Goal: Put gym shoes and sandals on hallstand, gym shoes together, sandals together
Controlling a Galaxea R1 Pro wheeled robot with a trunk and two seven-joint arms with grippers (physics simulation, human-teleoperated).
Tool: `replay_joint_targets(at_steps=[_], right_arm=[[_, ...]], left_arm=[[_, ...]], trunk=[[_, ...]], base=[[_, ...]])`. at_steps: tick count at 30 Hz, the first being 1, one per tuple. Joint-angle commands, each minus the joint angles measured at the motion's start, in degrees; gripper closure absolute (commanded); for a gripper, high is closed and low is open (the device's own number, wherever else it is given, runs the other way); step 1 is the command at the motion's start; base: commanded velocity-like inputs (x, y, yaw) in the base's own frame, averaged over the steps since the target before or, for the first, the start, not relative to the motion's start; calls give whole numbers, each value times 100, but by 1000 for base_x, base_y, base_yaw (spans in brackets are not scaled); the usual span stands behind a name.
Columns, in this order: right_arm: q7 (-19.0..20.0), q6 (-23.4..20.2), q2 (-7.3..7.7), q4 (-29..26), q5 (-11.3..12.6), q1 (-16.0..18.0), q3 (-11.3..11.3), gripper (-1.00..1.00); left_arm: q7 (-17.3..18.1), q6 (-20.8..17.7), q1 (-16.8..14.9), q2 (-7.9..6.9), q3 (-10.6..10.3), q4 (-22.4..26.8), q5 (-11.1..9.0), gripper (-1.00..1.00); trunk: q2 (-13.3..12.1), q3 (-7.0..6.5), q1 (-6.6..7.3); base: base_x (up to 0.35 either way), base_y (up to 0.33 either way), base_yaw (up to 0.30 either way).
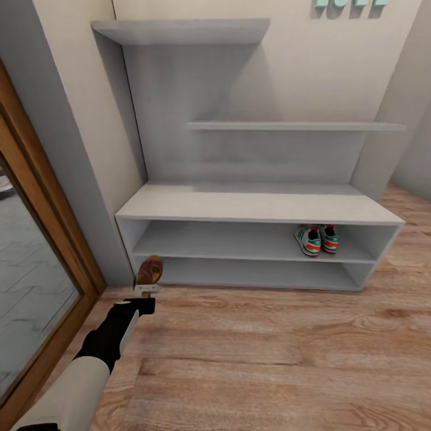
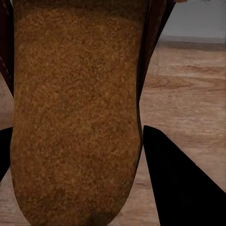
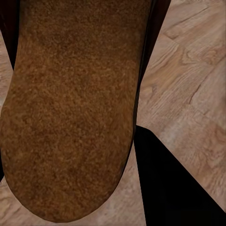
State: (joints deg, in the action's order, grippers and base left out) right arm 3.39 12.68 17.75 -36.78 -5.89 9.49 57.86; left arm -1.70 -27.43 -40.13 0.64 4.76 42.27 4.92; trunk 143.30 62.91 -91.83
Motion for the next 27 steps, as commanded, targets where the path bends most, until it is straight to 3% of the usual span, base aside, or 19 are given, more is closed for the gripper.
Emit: replay_joint_targets(at_steps=[1,12,27], right_arm=[[39,21,0,5,-42,9,39,100],[25,25,25,5,-44,9,41,100],[15,24,35,5,-44,9,50,100]], left_arm=[[15,-29,-2,10,19,9,66,100],[-14,-26,-3,14,10,10,70,100],[-5,-17,-12,46,16,10,79,100]], trunk=[[2,5,0],[2,5,0],[2,5,0]], base=[[179,0,0],[305,-25,0],[286,-171,0]])
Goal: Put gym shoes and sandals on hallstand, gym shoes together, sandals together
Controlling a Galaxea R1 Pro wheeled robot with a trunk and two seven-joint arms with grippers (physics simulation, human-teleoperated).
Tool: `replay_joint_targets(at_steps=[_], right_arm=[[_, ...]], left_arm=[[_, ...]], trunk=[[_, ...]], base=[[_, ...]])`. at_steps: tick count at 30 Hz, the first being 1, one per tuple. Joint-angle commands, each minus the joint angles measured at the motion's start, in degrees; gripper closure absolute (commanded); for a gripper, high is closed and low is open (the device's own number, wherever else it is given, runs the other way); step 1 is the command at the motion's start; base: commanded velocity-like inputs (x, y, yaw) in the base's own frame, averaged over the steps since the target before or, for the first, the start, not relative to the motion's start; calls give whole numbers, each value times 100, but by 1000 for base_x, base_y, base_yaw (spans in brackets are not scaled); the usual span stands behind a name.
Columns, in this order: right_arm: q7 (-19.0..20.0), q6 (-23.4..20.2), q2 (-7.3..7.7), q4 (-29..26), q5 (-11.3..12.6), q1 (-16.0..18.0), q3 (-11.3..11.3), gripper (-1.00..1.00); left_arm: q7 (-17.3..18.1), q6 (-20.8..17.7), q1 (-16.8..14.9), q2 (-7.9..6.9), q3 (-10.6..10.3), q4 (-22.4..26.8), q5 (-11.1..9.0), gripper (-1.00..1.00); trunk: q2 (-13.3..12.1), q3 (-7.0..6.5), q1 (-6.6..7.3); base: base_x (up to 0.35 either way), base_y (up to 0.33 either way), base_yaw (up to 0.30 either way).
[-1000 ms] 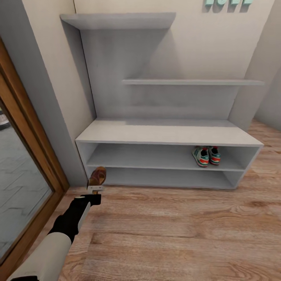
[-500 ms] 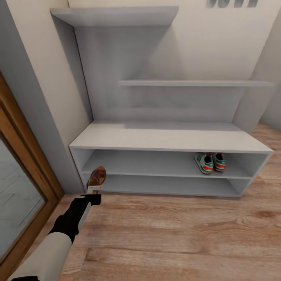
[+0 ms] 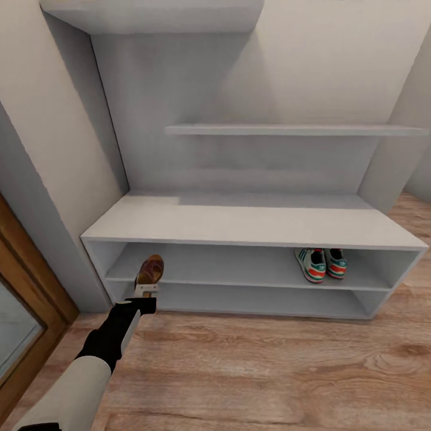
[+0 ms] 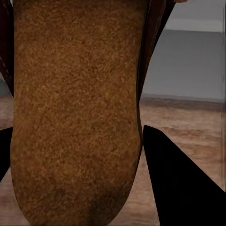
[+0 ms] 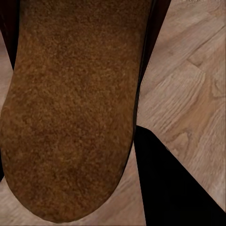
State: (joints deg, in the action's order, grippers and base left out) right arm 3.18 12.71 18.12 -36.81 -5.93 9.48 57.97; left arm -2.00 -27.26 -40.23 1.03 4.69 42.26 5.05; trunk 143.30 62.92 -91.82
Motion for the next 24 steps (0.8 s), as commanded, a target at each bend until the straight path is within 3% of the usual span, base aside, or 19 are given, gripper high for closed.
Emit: replay_joint_targets(at_steps=[1,24], right_arm=[[36,22,-2,7,-39,10,39,100],[34,21,-2,7,-39,10,39,100]], left_arm=[[25,-33,-2,6,23,11,66,100],[24,-33,1,11,25,16,57,100]], trunk=[[2,5,-2],[2,5,-2]], base=[[280,-201,0],[284,-201,0]])
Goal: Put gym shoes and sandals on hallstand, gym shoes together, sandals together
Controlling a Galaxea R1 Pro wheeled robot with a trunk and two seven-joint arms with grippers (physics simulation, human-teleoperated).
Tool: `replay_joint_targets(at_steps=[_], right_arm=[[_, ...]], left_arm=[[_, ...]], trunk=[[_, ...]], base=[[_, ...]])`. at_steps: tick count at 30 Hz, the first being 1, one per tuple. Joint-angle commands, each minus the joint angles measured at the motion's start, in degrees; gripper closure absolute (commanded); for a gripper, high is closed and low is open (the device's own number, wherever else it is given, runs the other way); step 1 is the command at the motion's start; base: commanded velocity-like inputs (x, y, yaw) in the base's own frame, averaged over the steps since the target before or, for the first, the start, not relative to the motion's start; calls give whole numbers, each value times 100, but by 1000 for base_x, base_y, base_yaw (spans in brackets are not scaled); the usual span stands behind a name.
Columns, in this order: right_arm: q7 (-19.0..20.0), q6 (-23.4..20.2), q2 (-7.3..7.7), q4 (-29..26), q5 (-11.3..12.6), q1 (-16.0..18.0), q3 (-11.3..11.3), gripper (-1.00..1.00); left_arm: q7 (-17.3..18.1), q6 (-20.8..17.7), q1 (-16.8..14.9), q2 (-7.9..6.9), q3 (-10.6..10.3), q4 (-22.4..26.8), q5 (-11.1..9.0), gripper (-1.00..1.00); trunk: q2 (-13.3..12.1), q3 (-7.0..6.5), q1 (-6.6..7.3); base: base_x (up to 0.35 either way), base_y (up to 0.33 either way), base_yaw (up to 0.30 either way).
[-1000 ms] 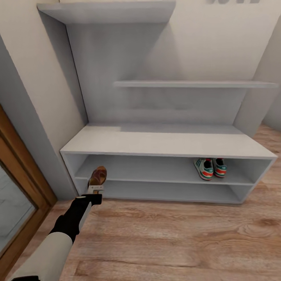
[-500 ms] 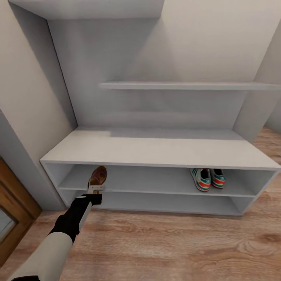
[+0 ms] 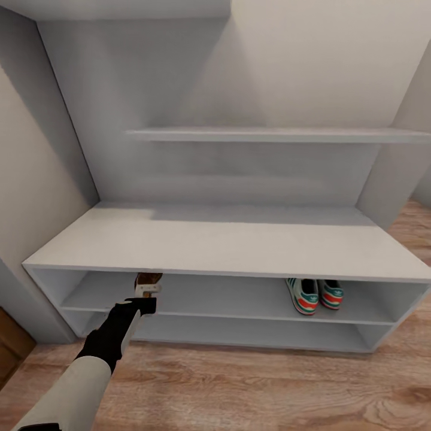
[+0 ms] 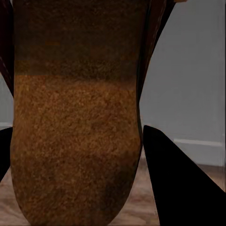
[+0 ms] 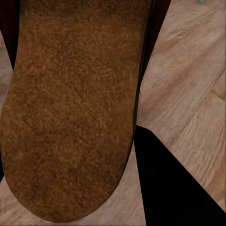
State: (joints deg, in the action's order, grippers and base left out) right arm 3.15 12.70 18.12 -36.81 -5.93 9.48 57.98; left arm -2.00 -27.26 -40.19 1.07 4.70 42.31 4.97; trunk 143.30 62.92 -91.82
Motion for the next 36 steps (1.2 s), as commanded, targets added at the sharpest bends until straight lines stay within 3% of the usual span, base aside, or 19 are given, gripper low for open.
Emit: replay_joint_targets(at_steps=[1,36], right_arm=[[36,22,-2,7,-39,10,38,100],[36,22,-2,7,-39,10,38,100]], left_arm=[[24,-34,-1,7,23,11,66,100],[82,-18,2,3,22,31,66,100]], trunk=[[2,5,-2],[2,5,-2]], base=[[285,-201,0],[83,-22,0]])
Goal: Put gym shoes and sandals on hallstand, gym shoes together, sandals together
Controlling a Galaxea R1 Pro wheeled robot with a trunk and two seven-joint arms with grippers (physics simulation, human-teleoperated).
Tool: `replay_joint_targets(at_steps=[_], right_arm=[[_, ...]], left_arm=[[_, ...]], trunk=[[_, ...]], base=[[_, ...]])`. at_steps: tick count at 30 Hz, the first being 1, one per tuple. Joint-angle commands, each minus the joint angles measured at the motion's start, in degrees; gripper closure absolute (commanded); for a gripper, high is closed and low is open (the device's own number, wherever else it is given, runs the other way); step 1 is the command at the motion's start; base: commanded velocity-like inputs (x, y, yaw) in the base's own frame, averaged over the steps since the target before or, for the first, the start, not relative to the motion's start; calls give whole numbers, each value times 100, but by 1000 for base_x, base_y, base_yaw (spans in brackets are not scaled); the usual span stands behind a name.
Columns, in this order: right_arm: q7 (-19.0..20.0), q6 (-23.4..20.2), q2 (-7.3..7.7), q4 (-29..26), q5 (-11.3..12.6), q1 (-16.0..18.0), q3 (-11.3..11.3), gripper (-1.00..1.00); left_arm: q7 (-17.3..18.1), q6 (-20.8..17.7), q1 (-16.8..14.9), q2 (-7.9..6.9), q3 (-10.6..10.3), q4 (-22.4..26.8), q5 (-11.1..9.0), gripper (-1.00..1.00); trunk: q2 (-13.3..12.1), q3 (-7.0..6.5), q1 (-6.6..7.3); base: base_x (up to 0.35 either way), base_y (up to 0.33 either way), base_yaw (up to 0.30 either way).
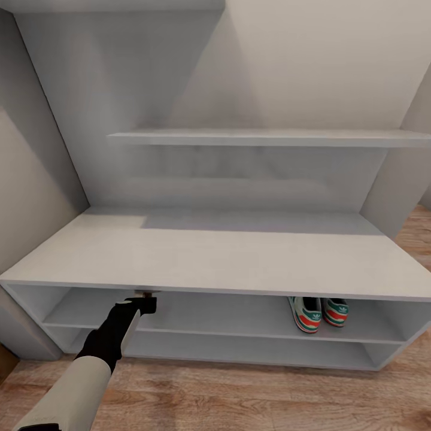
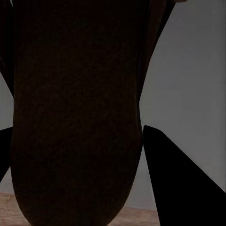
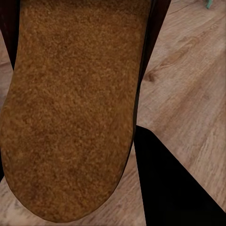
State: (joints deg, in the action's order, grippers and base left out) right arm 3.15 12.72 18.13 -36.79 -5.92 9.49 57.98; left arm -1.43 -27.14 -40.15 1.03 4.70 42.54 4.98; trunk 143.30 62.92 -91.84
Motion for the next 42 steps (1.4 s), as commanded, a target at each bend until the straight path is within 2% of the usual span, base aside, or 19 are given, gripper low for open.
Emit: replay_joint_targets(at_steps=[1,2,3,17,39,42], right_arm=[[36,20,-2,5,-41,9,38,100],[36,20,-2,5,-41,9,38,100],[36,20,-2,5,-41,9,38,100],[36,20,-2,5,-41,9,38,100],[36,20,-2,5,-41,9,38,100],[36,20,0,5,-41,9,38,100]], left_arm=[[26,-32,-2,9,22,9,65,100],[26,-33,-2,9,21,9,65,100],[27,-34,-2,7,18,9,65,-100],[30,-32,5,2,17,9,73,-100],[44,4,15,-9,8,9,75,-100],[65,177,77,-36,9,-1,64,-100]], trunk=[[2,5,1],[2,5,1],[2,5,1],[2,5,1],[2,5,1],[2,5,1]], base=[[2,0,0],[1,0,0],[0,0,0],[-36,14,0],[-304,101,0],[-315,101,0]])
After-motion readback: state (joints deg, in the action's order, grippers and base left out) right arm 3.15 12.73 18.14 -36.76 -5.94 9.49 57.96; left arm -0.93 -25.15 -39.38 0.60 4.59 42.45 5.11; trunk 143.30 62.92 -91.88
